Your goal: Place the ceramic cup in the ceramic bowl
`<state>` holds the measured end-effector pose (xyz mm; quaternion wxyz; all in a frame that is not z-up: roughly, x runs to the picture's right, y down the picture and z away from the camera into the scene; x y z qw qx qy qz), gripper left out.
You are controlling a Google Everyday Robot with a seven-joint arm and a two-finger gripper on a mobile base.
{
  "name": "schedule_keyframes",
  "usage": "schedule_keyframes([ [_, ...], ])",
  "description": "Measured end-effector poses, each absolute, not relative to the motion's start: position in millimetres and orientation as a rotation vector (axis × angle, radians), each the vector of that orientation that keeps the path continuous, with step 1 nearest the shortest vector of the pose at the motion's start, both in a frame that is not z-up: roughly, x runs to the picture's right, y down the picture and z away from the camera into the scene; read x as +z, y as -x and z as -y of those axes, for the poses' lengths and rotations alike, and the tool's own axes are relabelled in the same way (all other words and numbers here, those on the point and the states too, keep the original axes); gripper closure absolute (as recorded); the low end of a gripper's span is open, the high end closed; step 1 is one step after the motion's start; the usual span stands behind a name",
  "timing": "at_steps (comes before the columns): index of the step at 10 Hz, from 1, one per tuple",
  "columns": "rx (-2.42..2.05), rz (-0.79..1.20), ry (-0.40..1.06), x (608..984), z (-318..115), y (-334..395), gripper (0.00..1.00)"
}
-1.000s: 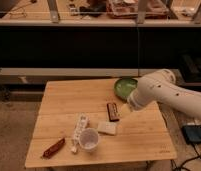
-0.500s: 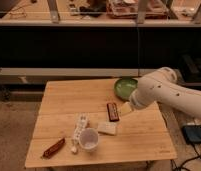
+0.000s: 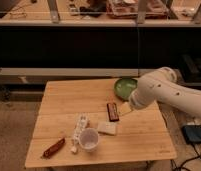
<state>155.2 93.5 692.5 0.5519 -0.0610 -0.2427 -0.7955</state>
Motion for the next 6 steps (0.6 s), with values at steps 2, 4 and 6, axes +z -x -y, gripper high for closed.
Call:
schedule_keyframes([
  [2, -1.801, 0.700, 0.125, 685, -105, -140, 0.20],
  [4, -1.635, 0.933, 0.103, 661, -119, -120, 0.20],
  [6, -1.390, 1.121, 0.094, 638, -122, -120, 0.20],
])
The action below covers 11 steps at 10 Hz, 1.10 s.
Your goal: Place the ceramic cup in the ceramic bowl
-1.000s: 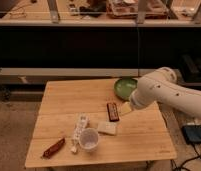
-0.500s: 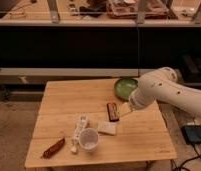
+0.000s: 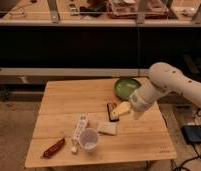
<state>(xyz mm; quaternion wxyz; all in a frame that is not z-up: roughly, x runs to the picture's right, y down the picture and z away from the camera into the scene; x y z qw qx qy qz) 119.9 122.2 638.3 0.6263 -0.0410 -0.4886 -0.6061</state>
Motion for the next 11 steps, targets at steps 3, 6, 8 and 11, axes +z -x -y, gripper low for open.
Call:
schedule_keyframes([
  [3, -1.068, 1.174, 0.065, 635, -112, -142, 0.20],
  [6, -0.883, 1.057, -0.091, 647, -84, -170, 0.20],
  [8, -0.900, 0.950, -0.219, 645, -68, -179, 0.20],
  [11, -1.124, 0.817, -0.418, 620, -67, -148, 0.20],
])
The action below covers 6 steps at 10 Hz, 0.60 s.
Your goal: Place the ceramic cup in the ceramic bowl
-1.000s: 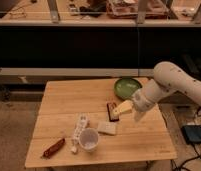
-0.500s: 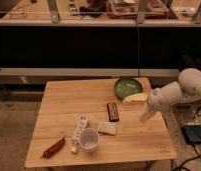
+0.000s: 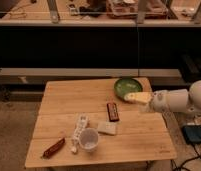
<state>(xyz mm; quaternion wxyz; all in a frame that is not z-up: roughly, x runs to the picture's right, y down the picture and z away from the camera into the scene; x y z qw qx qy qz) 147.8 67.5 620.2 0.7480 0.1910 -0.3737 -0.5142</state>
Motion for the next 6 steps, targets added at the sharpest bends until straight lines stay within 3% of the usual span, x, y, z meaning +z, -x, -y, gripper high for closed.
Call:
schedule_keyframes([
  [3, -1.243, 0.778, -0.493, 606, -73, -128, 0.20],
  [6, -1.308, 0.779, -0.450, 607, -83, -122, 0.20],
])
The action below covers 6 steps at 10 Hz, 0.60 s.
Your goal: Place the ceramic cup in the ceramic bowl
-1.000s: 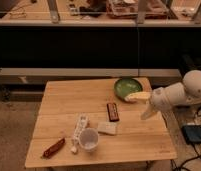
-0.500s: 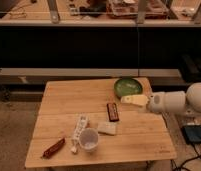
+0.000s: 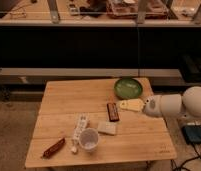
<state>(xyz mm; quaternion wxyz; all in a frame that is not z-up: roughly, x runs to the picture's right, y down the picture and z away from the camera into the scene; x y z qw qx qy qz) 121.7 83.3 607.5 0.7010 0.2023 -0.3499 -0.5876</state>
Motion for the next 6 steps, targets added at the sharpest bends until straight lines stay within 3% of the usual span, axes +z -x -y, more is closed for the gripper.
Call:
schedule_keyframes([
  [6, -1.434, 0.923, -0.271, 621, -151, -58, 0.20],
])
